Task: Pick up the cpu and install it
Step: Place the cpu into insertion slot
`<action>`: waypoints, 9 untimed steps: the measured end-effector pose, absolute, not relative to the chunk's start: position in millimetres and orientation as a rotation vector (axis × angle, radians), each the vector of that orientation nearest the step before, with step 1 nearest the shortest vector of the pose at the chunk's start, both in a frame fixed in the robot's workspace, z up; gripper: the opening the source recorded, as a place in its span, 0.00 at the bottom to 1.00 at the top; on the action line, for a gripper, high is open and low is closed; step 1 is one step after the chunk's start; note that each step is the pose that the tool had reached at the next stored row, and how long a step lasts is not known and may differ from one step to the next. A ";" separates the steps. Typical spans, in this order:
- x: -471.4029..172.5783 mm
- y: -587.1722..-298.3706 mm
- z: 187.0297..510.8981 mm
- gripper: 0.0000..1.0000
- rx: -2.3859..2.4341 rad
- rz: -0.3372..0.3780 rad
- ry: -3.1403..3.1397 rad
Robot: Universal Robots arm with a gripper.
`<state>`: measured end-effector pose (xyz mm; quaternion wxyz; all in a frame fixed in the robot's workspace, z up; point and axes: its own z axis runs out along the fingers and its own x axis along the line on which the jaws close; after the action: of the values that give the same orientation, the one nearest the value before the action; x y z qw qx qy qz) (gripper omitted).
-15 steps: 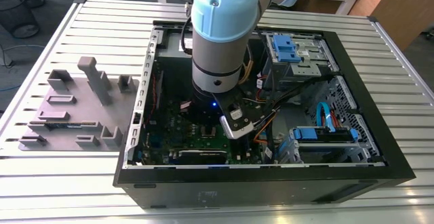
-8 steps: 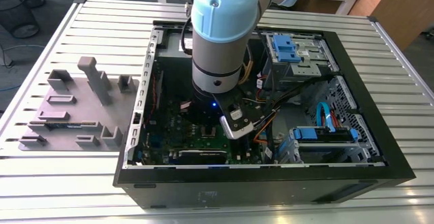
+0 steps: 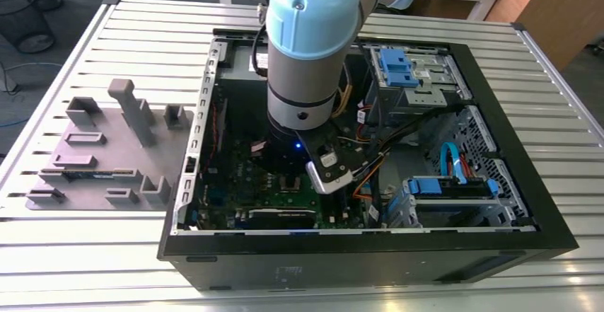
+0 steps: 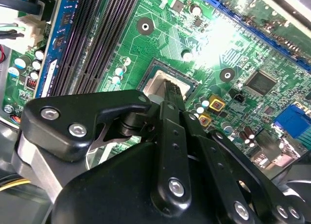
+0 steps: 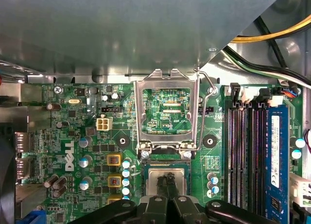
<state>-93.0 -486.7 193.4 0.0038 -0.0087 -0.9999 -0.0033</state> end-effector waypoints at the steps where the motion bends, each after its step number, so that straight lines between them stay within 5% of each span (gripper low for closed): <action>1: -93.0 -486.7 193.8 0.11 -0.027 -0.011 -3.134; 9: -93.0 -486.7 211.1 0.11 -0.027 -0.011 -3.134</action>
<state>-93.0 -486.7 211.1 0.0038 -0.0088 -0.9999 -0.0034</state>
